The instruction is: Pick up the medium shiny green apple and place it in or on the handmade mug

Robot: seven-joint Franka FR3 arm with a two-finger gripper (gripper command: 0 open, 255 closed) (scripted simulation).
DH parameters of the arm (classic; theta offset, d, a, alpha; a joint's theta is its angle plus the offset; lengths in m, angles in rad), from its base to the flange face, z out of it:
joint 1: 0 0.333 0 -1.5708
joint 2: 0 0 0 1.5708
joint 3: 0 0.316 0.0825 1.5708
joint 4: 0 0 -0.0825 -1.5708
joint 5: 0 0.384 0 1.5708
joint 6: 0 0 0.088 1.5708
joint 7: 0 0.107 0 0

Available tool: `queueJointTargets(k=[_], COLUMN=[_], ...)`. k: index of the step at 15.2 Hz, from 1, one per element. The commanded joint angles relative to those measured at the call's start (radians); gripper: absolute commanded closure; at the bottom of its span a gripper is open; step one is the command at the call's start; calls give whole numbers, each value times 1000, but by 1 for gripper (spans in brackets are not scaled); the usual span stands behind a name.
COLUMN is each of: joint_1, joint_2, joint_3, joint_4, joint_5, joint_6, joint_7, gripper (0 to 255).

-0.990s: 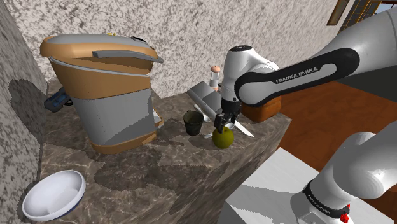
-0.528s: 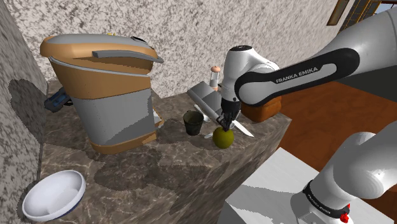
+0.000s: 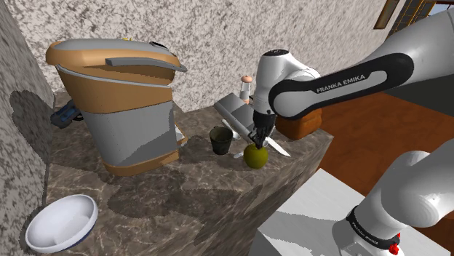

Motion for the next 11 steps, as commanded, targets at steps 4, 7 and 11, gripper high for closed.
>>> queueJointTargets(k=[4, 7, 11], joint_1=[2, 3, 3], joint_2=[-31, -46, -64], joint_3=[-6, -10, -16], joint_4=[40, 68, 108], joint_5=[5, 7, 9], joint_6=[-71, -114, -171], joint_7=[-7, -12, -17], gripper=[255, 255, 255])
